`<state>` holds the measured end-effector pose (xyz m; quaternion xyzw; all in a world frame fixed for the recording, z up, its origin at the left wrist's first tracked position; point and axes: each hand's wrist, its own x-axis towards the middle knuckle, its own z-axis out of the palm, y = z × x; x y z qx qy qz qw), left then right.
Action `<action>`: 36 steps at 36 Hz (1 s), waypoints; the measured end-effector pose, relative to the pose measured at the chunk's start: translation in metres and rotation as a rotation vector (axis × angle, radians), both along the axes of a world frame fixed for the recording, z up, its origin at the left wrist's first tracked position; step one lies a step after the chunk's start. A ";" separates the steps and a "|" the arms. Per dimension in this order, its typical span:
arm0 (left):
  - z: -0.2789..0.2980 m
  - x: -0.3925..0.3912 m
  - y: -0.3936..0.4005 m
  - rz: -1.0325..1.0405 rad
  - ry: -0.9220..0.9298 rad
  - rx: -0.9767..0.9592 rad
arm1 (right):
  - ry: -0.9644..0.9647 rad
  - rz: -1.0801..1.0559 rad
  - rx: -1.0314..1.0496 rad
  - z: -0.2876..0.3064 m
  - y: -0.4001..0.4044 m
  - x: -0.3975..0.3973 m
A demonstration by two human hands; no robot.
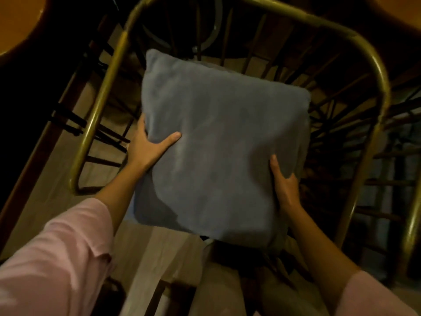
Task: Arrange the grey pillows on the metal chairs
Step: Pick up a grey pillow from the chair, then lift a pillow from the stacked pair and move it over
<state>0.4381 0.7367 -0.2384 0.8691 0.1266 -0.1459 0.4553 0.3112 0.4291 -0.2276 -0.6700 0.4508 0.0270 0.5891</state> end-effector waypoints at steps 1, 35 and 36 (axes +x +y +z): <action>-0.006 0.001 -0.001 -0.038 0.046 0.001 | 0.004 -0.022 -0.010 -0.004 0.001 -0.009; 0.061 -0.151 -0.335 -0.340 -0.254 0.075 | -0.226 0.160 -0.388 0.097 -0.285 -0.134; 0.067 -0.157 -0.358 -0.364 -0.259 0.060 | -0.232 0.133 -0.443 0.104 -0.307 -0.149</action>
